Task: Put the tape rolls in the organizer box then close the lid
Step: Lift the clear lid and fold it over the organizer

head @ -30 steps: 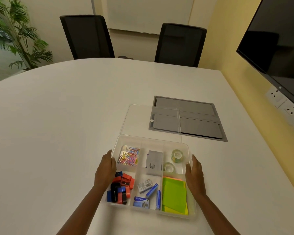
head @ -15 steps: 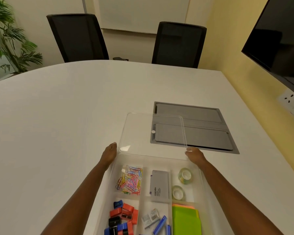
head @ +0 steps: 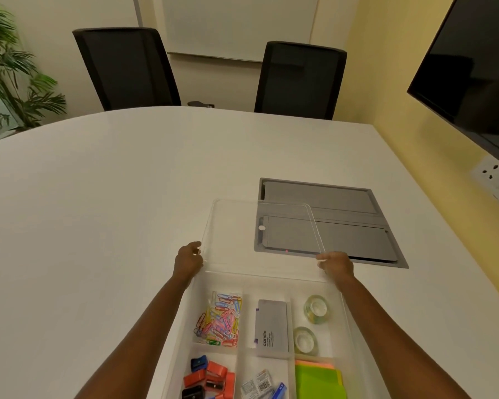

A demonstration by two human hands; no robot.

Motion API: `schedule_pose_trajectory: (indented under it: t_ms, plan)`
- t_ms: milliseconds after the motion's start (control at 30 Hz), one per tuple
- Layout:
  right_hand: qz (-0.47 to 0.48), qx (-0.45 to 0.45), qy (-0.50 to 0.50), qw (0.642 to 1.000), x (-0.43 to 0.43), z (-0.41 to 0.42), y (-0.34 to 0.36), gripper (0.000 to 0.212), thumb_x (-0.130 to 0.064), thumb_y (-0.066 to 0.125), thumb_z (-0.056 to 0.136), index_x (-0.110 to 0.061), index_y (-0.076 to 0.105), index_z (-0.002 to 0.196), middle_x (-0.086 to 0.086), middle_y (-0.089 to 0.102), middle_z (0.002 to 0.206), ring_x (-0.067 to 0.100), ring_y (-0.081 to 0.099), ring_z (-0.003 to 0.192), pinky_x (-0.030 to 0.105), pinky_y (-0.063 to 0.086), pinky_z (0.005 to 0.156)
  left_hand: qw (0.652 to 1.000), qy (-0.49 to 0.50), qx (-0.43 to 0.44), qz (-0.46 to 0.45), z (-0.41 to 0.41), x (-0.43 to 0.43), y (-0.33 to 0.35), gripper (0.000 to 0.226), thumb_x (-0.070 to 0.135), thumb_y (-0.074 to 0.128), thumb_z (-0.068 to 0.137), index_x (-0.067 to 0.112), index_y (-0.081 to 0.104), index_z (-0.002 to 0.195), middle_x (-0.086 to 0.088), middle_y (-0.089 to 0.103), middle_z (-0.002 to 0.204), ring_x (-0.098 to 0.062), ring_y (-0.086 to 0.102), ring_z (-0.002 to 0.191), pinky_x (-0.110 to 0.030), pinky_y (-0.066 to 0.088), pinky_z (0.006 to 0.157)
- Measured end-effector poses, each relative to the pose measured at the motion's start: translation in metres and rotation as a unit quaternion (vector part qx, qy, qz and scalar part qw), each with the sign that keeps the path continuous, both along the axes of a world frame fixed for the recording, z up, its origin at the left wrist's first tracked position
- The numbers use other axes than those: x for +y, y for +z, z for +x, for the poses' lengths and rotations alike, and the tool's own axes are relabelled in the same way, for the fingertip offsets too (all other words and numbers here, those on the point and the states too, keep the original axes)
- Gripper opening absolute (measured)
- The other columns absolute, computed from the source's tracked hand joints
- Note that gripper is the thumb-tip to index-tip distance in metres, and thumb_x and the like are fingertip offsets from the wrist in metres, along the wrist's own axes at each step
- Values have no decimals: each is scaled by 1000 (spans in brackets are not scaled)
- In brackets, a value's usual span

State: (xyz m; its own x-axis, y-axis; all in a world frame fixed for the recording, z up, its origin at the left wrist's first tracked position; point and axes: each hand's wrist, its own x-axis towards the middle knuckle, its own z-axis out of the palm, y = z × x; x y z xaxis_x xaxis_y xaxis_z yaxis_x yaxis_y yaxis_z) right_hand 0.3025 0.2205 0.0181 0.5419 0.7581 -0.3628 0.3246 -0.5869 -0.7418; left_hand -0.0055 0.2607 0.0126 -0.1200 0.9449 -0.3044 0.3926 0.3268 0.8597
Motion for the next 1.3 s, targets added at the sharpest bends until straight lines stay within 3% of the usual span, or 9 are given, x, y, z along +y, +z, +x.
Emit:
schedule_pose_trajectory:
  t_ms: [100, 233, 400, 533, 733, 867, 967, 1133, 1300]
  plan:
    - [69, 72, -49, 994, -2, 3, 23, 31, 16, 44, 83, 6, 63, 106, 15, 58, 95, 21, 57, 71, 6, 48, 42, 999, 11, -14, 29, -2, -5, 14, 46, -14, 41, 82, -3, 45, 126, -27, 46, 128, -31, 53, 85, -31, 48, 73]
    - [132, 131, -67, 980, -15, 4, 70, 32, 16, 43, 84, 5, 61, 109, 20, 57, 96, 16, 59, 57, 5, 43, 33, 996, 10, -14, 87, -1, -19, 38, 45, -15, 46, 81, 0, 48, 123, -23, 46, 127, -31, 54, 91, -35, 47, 78]
    - [218, 231, -73, 945, -52, 8, 129, 28, 19, 47, 82, 13, 57, 107, 22, 57, 106, 31, 57, 94, 13, 55, 47, 977, 32, -38, 207, -5, -43, 63, 29, -7, 52, 84, 2, 59, 112, -22, 58, 114, -26, 55, 83, -14, 45, 58]
    - [260, 255, -44, 930, -92, 12, 166, 21, 14, 46, 85, 12, 57, 103, 14, 61, 90, 27, 60, 81, 15, 57, 50, 958, 24, -35, 285, -5, -68, 73, 20, -5, 56, 84, 3, 64, 101, -12, 60, 103, -32, 58, 92, -4, 45, 65]
    - [303, 312, 8, 900, -141, 22, 203, 19, 9, 47, 87, 2, 61, 75, 8, 69, 75, 16, 69, 63, 18, 58, 49, 921, -129, -34, 367, -11, -112, 85, 31, 64, 52, 76, 44, 61, 98, 37, 56, 113, 1, 54, 109, -15, 41, 94]
    - [355, 350, 76, 863, -168, 28, 218, 24, -18, 71, 65, -7, 68, 85, -1, 73, 68, 10, 72, 67, 17, 58, 56, 930, -86, -123, 337, -3, -134, 103, 3, 39, 67, 75, 37, 69, 77, 31, 70, 80, 6, 64, 79, -27, 49, 78]
    - [344, 319, 130, 873, -182, 34, 217, 41, -38, 66, 59, -25, 67, 97, -4, 67, 85, 11, 69, 81, 21, 60, 63, 935, -81, -152, 310, -4, -143, 113, 16, 0, 52, 87, 7, 64, 79, 21, 72, 72, 5, 65, 76, -18, 49, 74]
    - [269, 141, 142, 942, -188, 29, 186, 35, -8, 50, 91, -17, 48, 125, -3, 56, 97, 18, 52, 99, 22, 45, 73, 943, -111, -199, 244, -8, -169, 117, 16, 6, 44, 91, 10, 52, 77, 12, 75, 75, -3, 67, 77, -22, 50, 76]
    - [245, 51, 95, 964, -199, 25, 137, 17, -9, 57, 88, -12, 59, 105, 9, 58, 99, 22, 53, 98, 27, 40, 80, 947, -81, -246, 191, -11, -187, 119, 19, 12, 42, 94, 15, 52, 77, 7, 74, 75, -12, 65, 82, -29, 49, 78]
